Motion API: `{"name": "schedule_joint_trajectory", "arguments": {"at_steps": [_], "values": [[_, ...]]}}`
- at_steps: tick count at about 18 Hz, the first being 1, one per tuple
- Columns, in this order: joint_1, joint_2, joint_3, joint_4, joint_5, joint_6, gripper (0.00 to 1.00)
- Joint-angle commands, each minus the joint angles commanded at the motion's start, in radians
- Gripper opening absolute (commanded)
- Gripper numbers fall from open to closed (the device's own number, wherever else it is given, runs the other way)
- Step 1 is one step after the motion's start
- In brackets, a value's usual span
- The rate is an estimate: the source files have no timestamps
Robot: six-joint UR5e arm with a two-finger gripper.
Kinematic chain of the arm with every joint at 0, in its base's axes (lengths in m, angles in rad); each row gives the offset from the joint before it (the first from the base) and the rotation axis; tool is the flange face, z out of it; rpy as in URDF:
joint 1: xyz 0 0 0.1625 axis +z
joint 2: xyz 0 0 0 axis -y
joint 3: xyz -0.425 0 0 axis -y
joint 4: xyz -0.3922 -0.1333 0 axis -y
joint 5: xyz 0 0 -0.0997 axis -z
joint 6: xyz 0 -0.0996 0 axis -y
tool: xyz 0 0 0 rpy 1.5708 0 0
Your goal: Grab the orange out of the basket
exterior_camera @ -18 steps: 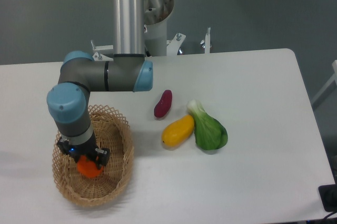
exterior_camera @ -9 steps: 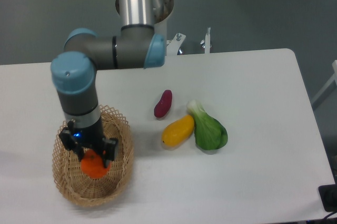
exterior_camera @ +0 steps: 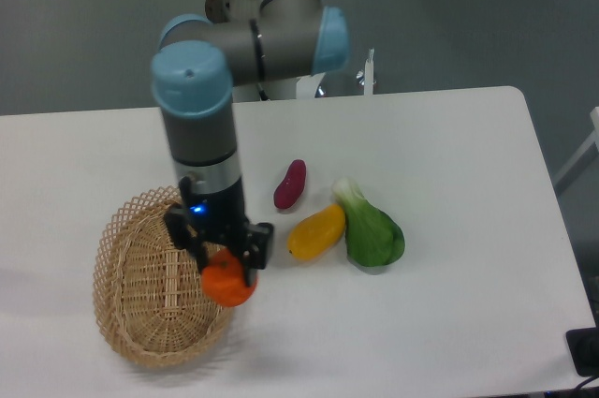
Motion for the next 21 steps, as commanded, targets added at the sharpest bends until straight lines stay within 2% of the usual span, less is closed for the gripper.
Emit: {"name": "schedule_joint_trajectory", "arguments": {"at_steps": [1,3,5,11,21], "values": [[0.020,0.012,0.000,-0.040,0.000,0.060,0.70],[0.048,0.019,-0.003,-0.062,-0.005,0.112,0.70],[0.081,0.043,-0.014,-0.066,-0.021,0.137,0.70],[0.123,0.046,-0.028,-0.068,-0.037,0.166,0.70],[0.134,0.054,-0.035,-0.066,-0.052,0.180,0.70]]}}
